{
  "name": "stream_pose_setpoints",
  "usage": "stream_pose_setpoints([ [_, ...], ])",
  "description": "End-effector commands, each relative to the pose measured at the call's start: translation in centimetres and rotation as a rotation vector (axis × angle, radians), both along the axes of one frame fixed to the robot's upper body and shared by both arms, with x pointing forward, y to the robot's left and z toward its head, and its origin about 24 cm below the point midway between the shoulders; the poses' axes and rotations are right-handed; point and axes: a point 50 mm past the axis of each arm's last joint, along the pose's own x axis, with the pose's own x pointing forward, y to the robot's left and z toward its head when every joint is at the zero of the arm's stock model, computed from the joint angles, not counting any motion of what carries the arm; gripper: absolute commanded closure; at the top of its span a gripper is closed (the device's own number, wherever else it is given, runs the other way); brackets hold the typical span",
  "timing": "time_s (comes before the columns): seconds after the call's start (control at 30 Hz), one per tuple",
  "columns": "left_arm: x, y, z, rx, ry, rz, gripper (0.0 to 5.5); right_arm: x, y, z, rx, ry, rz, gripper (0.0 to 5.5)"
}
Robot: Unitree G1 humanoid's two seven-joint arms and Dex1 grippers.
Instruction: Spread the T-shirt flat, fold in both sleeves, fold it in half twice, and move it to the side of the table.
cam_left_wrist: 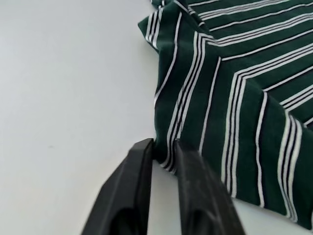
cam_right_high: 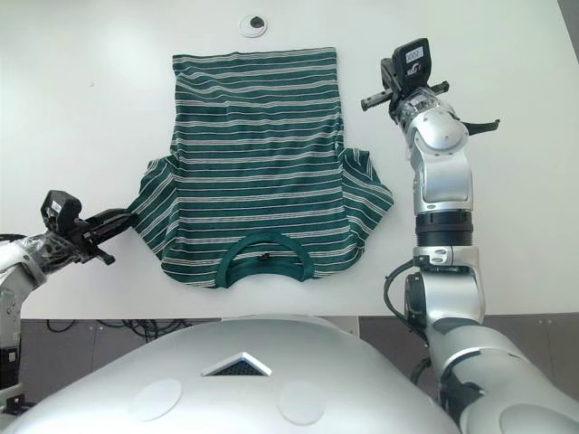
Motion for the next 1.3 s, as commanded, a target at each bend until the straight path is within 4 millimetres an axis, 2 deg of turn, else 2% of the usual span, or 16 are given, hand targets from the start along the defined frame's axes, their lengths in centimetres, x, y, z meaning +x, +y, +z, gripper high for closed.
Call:
stream_pose_setpoints([
  [0.03,0.2,-0.2,0.1,-0.047,0.002,0.036,5.38,0.1,-0.1,0.1,-0.037,-0.004,0.019,5.5],
  [0.13,0.8,-1.0,1.1,-0.099,-0.051,0.019,5.47,0.2,-0.2,0.3,-0.043,-0.005,0.025,5.5],
  [0.27,2.0,-2.9,3.1,-0.179,-0.142,-0.046,5.47,0.2,-0.2,0.2,-0.046,-0.001,0.026,5.5],
  [0.4,3.4,-5.6,3.6,-0.234,-0.181,-0.116,5.47,0.2,0.2,-0.1,-0.046,0.008,0.04,5.5],
  [0.6,4.6,-10.2,1.6,-0.264,-0.132,-0.257,5.47,0.3,0.7,-0.2,-0.05,0.024,0.066,5.5],
  [0.77,4.6,-11.2,-0.8,-0.165,-0.057,-0.289,5.47,-0.2,-0.1,-0.3,0.024,0.082,0.043,5.5],
  [0.83,4.7,-11.2,-1.2,-0.157,-0.053,-0.278,5.2,-1.3,-0.6,-0.2,0.101,0.138,0.053,5.5],
  [1.0,3.6,-11.0,-1.6,-0.154,-0.036,-0.275,4.54,-6.3,-3.4,-0.9,0.306,0.387,0.055,4.73],
  [1.17,3.8,-9.7,0.8,-0.218,-0.157,-0.184,4.51,-10.4,-6.0,-1.3,0.451,0.591,-0.004,3.98],
  [1.23,4.0,-8.9,1.8,-0.235,-0.202,-0.131,4.51,-11.8,-5.8,-0.9,0.543,0.676,0.051,3.98],
  [1.3,4.0,-8.5,2.3,-0.24,-0.22,-0.103,4.51,-12.9,-5.9,-0.8,0.563,0.741,0.079,3.98],
])
